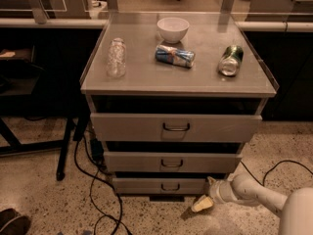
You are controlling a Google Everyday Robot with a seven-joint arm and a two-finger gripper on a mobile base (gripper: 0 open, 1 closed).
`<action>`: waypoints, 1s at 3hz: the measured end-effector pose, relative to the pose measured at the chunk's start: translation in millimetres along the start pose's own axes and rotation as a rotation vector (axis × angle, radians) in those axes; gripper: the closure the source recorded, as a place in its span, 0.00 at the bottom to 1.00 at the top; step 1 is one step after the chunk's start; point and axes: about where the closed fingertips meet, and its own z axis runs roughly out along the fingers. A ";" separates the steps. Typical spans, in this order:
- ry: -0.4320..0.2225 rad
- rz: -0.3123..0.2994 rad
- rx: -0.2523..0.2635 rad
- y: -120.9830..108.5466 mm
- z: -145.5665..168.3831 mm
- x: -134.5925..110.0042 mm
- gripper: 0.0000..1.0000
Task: Open bottom drawer
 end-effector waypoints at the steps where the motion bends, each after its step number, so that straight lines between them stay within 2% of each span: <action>1: 0.009 -0.008 0.020 -8.9 10.1 -0.7 0.00; 3: 0.033 -0.018 0.050 -15.4 21.8 4.2 0.00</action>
Offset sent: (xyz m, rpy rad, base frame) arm 0.0253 -0.0049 -0.0162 -0.0772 -0.0438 -0.0256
